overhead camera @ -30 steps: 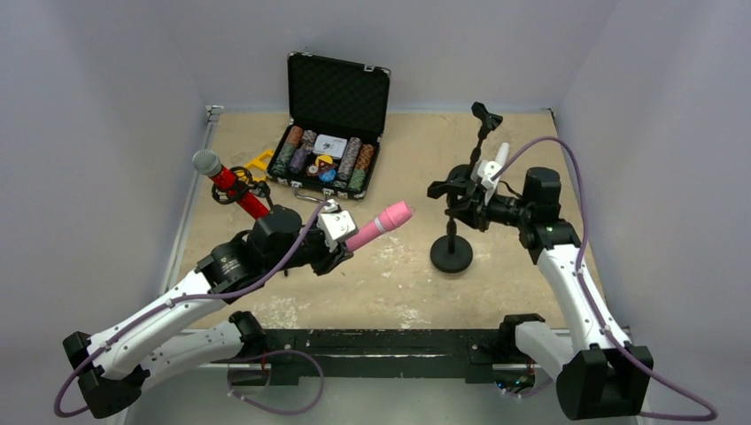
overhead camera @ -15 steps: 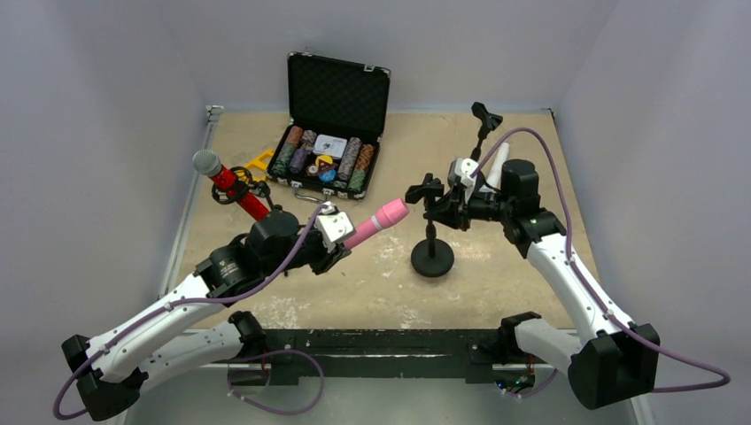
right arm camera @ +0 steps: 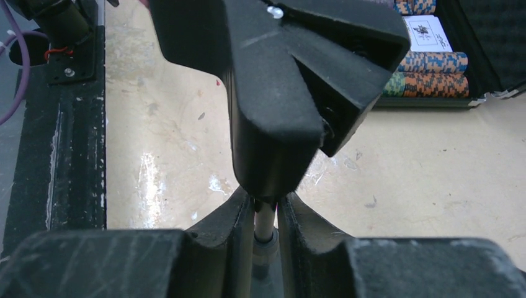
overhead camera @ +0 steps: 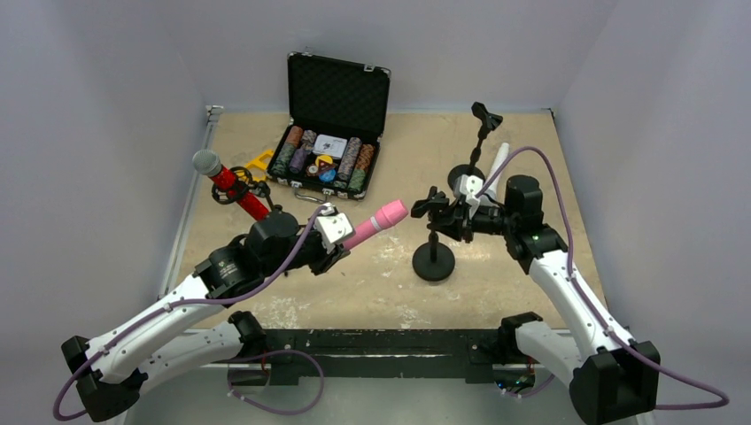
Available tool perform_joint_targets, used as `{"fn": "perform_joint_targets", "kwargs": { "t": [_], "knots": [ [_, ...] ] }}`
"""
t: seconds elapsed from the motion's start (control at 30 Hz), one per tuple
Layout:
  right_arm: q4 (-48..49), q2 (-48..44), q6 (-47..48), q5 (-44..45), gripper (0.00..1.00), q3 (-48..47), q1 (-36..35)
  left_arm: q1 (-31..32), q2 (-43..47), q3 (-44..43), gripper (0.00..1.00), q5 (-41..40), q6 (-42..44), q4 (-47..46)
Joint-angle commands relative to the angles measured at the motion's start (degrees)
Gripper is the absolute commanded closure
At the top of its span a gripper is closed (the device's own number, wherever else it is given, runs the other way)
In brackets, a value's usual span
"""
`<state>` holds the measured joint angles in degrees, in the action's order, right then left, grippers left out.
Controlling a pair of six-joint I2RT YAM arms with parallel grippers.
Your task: Attach the microphones to the stand
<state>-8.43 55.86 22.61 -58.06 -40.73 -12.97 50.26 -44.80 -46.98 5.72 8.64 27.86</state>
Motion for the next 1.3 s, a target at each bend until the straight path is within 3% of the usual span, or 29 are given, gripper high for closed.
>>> {"fn": "perform_joint_targets", "kwargs": {
  "t": [0.0, 0.3, 0.47, 0.77, 1.27],
  "knots": [
    [-2.98, -2.50, 4.32, -0.91, 0.74, 2.98, 1.48, -0.25, 1.12, -0.07, 1.00, -0.18, 0.58, -4.35],
    [-13.55, -5.67, 10.99, -2.08, 0.37, 0.84, 5.57, -0.25, 1.37, -0.04, 1.00, 0.33, 0.47, -4.39],
    [-21.67, -7.06, 18.64, -2.19, 0.25, -1.06, 8.08, -0.25, 1.63, -0.05, 1.00, 0.71, 0.57, -4.39],
    [-35.61, -7.43, 30.76, 0.11, 0.21, -5.53, 12.44, -0.25, 2.55, -0.04, 1.00, 1.13, 0.60, -4.39],
    [-48.15, -6.29, 39.31, 3.33, 0.21, -13.60, 16.66, -0.25, 4.02, 0.14, 1.00, 1.45, 0.75, -4.34]
  ]
}}
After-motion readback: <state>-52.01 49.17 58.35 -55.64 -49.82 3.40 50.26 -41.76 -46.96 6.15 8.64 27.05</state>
